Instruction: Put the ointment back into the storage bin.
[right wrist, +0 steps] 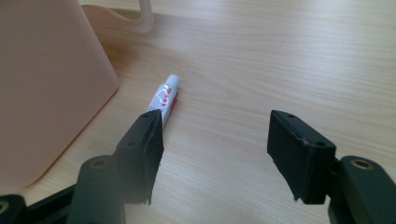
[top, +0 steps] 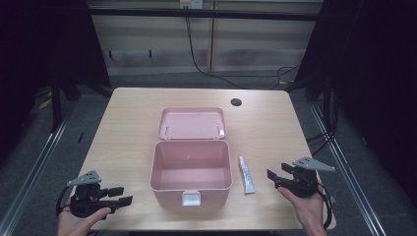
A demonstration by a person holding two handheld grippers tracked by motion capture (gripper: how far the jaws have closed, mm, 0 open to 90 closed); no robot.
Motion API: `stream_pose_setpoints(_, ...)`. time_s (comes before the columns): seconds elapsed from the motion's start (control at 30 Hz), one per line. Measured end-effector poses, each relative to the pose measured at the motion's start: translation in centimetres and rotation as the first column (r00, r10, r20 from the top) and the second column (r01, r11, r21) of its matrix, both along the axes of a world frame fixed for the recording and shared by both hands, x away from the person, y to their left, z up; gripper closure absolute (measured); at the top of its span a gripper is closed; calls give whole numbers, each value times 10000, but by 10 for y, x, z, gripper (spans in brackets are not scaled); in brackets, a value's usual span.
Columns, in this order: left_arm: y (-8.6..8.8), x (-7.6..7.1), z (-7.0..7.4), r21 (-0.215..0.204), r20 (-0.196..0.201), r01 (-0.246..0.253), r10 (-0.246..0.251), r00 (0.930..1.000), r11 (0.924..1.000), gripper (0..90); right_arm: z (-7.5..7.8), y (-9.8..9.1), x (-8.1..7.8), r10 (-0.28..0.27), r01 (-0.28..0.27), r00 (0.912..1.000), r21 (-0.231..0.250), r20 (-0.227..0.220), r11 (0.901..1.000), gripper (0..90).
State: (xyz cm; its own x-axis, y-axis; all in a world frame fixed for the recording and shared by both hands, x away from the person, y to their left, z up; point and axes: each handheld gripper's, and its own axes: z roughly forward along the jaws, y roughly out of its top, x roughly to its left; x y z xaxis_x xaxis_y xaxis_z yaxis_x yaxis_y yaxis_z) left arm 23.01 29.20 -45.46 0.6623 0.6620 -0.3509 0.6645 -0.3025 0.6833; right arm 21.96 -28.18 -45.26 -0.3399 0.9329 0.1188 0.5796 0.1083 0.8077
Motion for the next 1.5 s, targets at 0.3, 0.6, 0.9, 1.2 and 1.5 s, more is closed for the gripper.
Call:
stream_pose_setpoints(0.3,-2,-1,0,181,-29,-29,30,10000,9998,396,1,-4,-1,-67,82,9993,391,-373,9992,376)
stream_pose_setpoints(0.6,0,1,-1,169,-245,-82,86,9997,9998,368,9,2,5,408,-378,9974,504,-600,9980,473)
stream_pose_setpoints(0.9,0,1,0,138,-269,-32,36,9996,9999,359,21,9,10,793,-785,9896,114,-1199,9968,545)
stream_pose_setpoints(1.2,2,3,-1,115,-356,-79,83,9993,9999,347,28,16,20,1263,-1330,9651,-137,-2293,9910,596)
stream_pose_setpoints(1.5,3,4,0,-112,-491,-81,76,9988,9999,338,30,38,37,1944,-2004,9141,203,-3558,9795,606)
